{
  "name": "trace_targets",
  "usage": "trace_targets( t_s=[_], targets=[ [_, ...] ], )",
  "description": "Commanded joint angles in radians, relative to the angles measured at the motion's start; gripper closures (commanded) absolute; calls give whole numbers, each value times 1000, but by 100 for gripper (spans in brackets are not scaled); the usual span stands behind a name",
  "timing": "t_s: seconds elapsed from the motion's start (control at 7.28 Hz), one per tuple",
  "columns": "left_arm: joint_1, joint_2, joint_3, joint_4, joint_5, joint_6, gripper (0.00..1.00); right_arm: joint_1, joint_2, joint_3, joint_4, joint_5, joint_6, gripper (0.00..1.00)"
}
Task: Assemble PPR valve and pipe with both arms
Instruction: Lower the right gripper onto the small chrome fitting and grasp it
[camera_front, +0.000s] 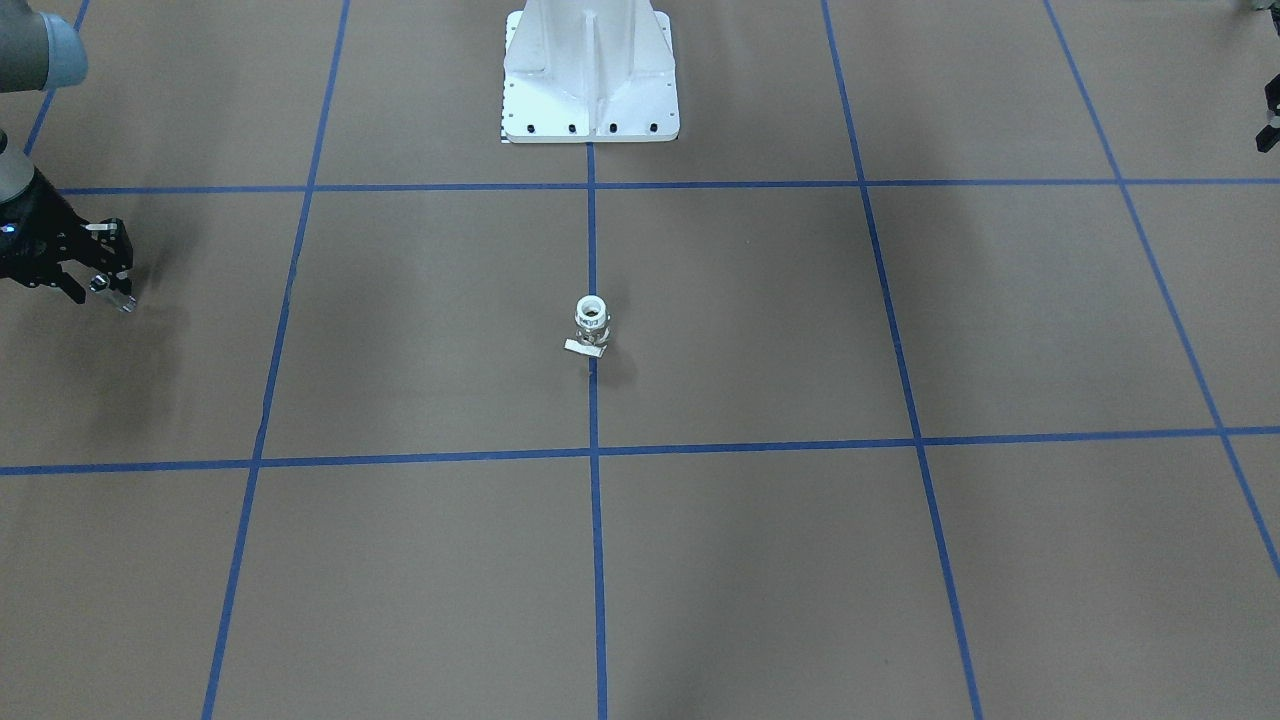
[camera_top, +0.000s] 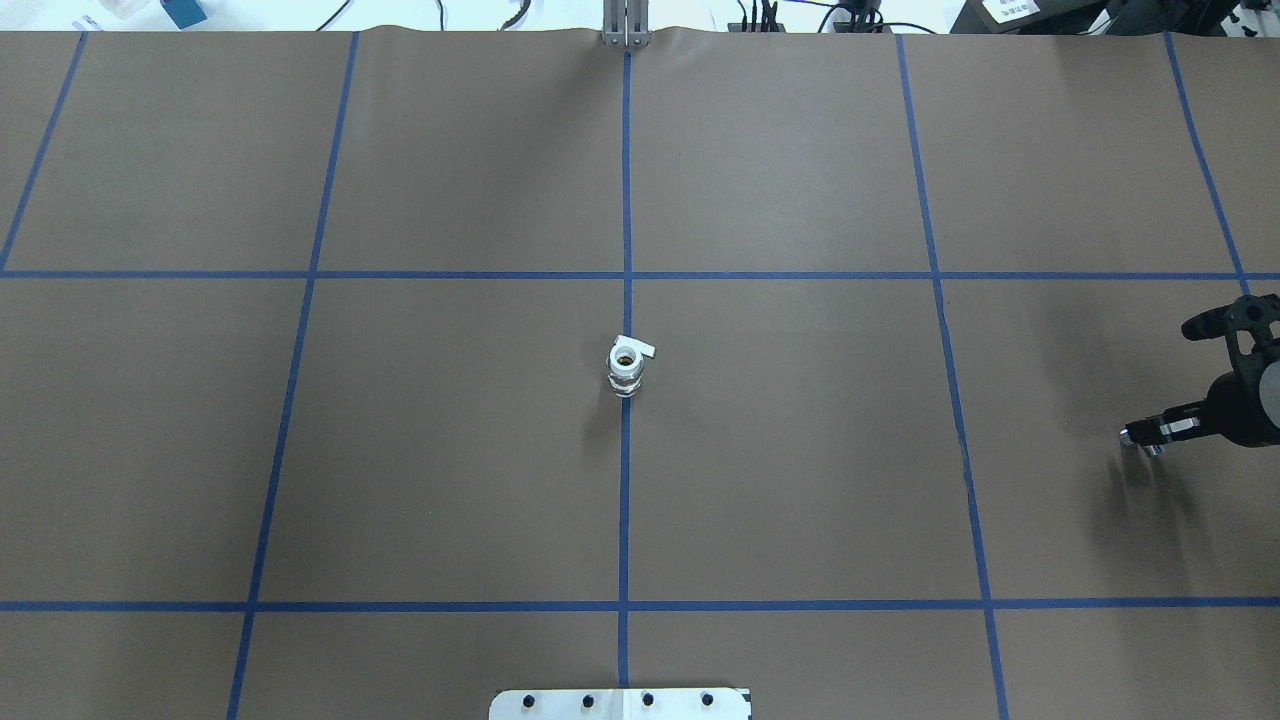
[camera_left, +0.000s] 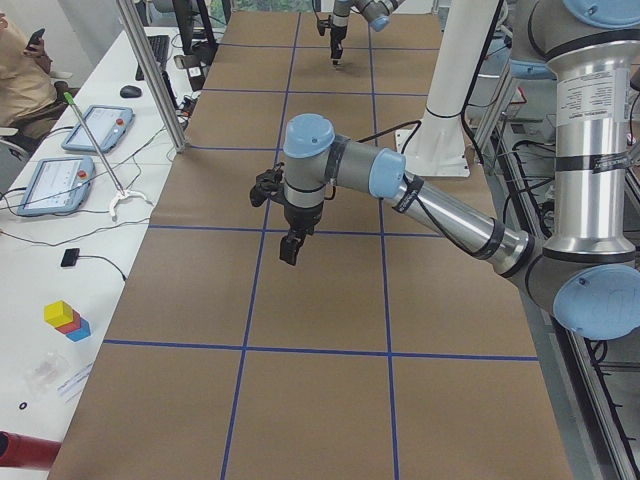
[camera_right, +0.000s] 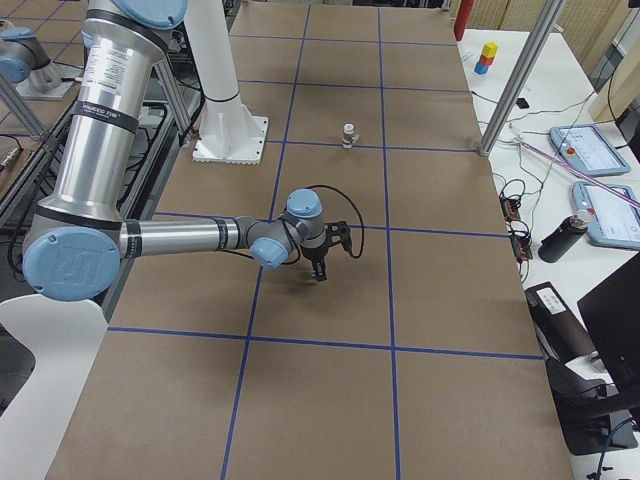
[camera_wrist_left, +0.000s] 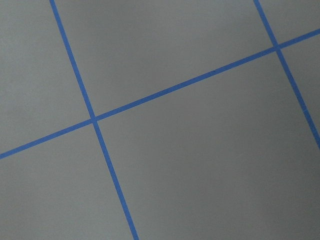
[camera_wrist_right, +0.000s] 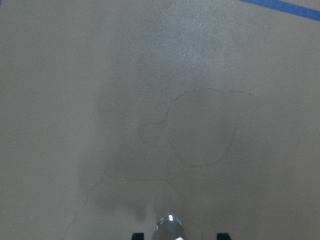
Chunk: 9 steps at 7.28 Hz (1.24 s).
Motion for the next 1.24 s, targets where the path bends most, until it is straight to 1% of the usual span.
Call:
trace_targets(
  t_s=[0.0,0.14,0.27,0.41,0.55,0.69,0.96,1.1],
  targets=[
    [0,0,3,0,0,0,0,0,4,-1,0,1,0,44],
    [2,0,3,0,0,-1,0,0,4,1,0,4,0,46],
    [2,-2,6,0,1,-1,0,0,6,-1,0,4,0,57],
    [2,-2,7,0,0,-1,0,0,6,1,0,4,0,68],
    [2,-2,7,0,0,-1,0,0,6,4,0,7,-2,82],
    [2,-2,7,0,0,-1,0,1,6,8,0,7,-3,99],
    [2,-2,9,0,1,-1,0,1,7,25,0,17,-3,100],
    [2,-2,19,0,1,0,0,19,9,57,-4,36,-2,100]
  ],
)
